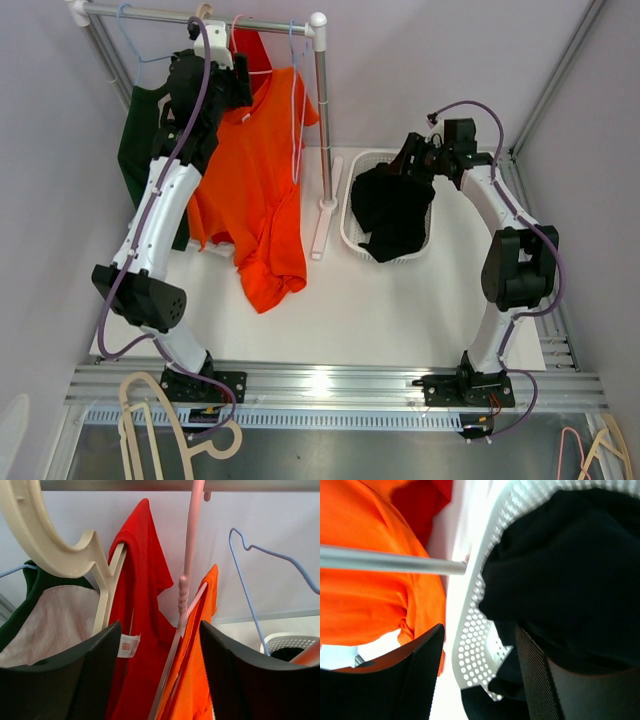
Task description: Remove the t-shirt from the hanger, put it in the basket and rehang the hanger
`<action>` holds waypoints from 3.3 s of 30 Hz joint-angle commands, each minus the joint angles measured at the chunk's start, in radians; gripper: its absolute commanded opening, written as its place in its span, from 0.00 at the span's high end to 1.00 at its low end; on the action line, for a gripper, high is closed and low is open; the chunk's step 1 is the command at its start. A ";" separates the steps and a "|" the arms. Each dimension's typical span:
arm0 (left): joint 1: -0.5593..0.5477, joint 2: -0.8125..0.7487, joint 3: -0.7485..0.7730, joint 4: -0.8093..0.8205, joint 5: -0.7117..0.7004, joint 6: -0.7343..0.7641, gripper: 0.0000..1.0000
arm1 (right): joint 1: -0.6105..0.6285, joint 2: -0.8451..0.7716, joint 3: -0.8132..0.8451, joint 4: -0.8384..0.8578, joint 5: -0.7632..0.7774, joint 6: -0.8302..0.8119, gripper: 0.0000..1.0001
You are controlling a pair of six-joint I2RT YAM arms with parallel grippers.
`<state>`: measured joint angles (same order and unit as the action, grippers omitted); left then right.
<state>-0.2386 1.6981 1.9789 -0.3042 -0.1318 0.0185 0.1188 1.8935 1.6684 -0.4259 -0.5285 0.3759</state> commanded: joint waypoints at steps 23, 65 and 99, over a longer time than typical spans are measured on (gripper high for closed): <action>0.012 0.032 0.213 -0.039 0.100 -0.037 0.99 | -0.010 -0.131 -0.064 0.065 0.013 0.003 0.36; -0.439 -0.302 -0.021 -0.288 -0.859 -0.276 0.99 | 0.939 -0.820 -0.734 0.630 0.314 -0.305 0.07; -0.435 -0.075 -0.045 -0.025 -0.873 -0.129 0.99 | 1.225 -0.663 -0.559 0.483 0.588 -0.281 1.00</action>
<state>-0.6960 1.6238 1.8927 -0.3504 -1.0294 -0.0467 1.2964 1.2739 1.1133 0.1116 0.0059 0.0944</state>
